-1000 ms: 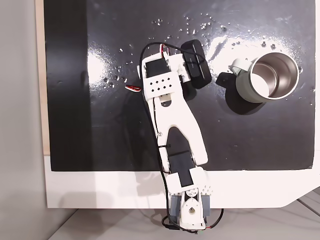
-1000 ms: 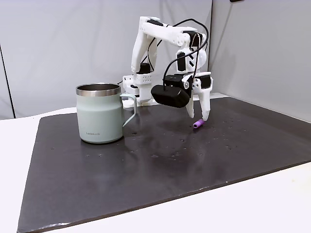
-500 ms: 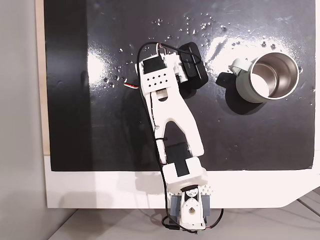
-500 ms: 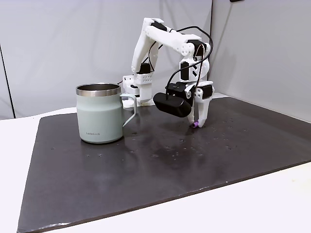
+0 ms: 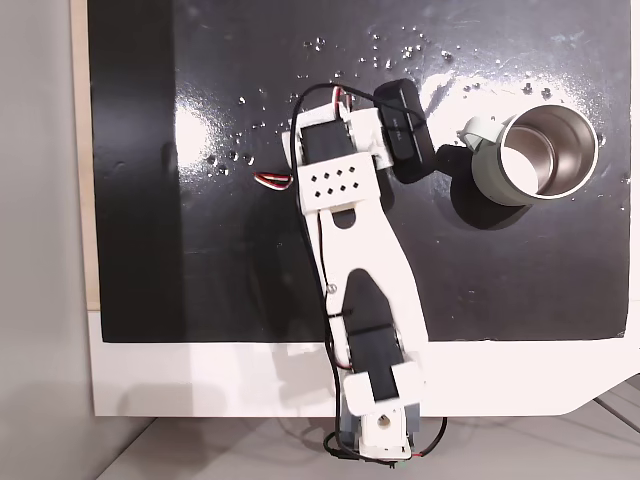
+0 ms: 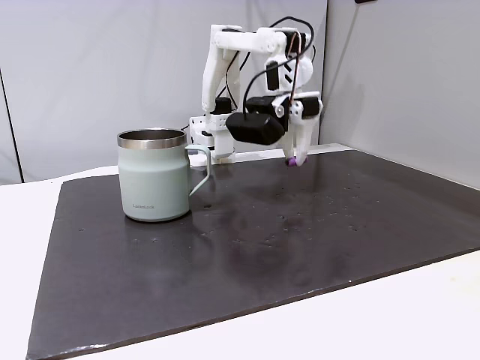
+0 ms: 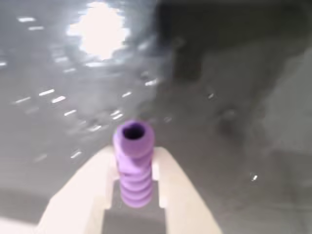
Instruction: Grasp a pengrip and put it in the cup.
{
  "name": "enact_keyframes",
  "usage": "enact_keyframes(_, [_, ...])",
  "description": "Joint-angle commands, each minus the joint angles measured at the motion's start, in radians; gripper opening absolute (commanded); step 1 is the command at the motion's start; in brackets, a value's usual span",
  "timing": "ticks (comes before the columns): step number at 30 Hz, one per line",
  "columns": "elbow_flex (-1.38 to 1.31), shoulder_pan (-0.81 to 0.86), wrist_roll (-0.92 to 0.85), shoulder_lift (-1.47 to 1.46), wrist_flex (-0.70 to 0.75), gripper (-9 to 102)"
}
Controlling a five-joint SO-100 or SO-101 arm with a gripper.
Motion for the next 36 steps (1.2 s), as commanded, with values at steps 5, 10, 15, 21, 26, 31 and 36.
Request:
enact_keyframes(5, [-0.038, 0.144, -0.038, 0.321, 0.133, 0])
enact_keyframes(10, [-0.031, 0.318, -0.130, 0.443, 0.172, 0])
enact_keyframes(15, [-0.040, 0.476, -0.245, 0.529, 0.181, 0])
enact_keyframes(21, [-0.012, 0.603, -0.359, 0.591, 0.161, 0])
enact_keyframes(26, [0.044, 0.684, -0.417, 0.609, 0.064, 0])
enact_keyframes(31, [0.044, 0.744, -0.451, 0.548, -0.015, 0])
enact_keyframes(36, [0.067, 0.779, -0.474, 0.503, -0.103, 0])
